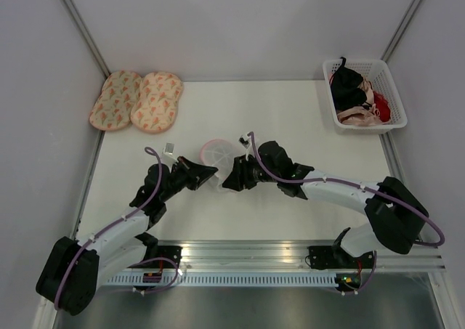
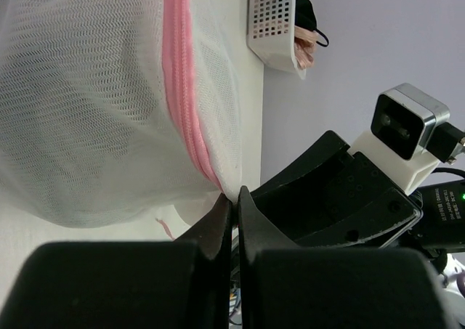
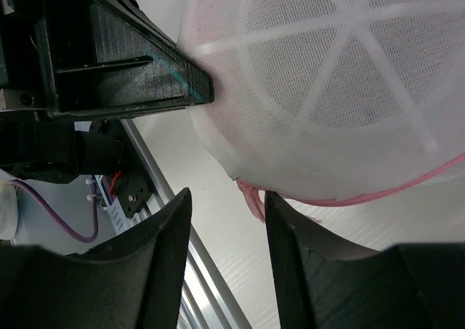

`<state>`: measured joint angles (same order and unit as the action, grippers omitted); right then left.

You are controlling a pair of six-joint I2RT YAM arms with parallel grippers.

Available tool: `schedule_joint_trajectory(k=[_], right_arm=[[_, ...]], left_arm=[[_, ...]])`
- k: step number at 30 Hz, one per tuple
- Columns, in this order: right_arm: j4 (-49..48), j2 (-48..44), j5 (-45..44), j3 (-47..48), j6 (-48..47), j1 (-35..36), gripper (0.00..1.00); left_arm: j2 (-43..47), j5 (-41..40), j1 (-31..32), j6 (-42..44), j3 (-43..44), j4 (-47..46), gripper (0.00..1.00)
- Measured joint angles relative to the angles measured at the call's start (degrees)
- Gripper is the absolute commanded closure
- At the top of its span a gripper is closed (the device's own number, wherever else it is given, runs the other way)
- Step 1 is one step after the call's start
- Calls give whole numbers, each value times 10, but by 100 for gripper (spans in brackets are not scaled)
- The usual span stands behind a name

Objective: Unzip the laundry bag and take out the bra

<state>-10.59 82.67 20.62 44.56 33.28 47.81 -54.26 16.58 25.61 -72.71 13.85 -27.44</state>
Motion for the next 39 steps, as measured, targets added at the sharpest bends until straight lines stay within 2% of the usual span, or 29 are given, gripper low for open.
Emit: schedule_joint_trajectory(k=[3, 10, 12, 15, 22, 30, 33, 39], right_arm=[[0, 11, 0, 5, 0, 3, 56], [5, 26, -4, 12, -2, 6, 87], [10, 26, -9, 13, -2, 6, 93], [23, 26, -17, 16, -7, 7, 97], [120, 17, -63, 41, -42, 11, 99], [293, 14, -244, 70, -66, 12, 99], [332, 14, -318, 82, -66, 12, 100], [391, 14, -453, 117, -66, 7, 100]], left_arm=[[2, 0, 5, -1, 0, 0, 98], [4, 0, 12, -9, -2, 0, 98], [6, 0, 12, -10, -2, 1, 98], [12, 0, 13, -10, -2, 8, 98], [21, 7, 15, 5, 0, 51, 98], [-19, 78, 11, 75, 61, 109, 98], [-62, 134, 7, 127, 108, 145, 98], [-186, 297, 4, 273, 253, 221, 98]])
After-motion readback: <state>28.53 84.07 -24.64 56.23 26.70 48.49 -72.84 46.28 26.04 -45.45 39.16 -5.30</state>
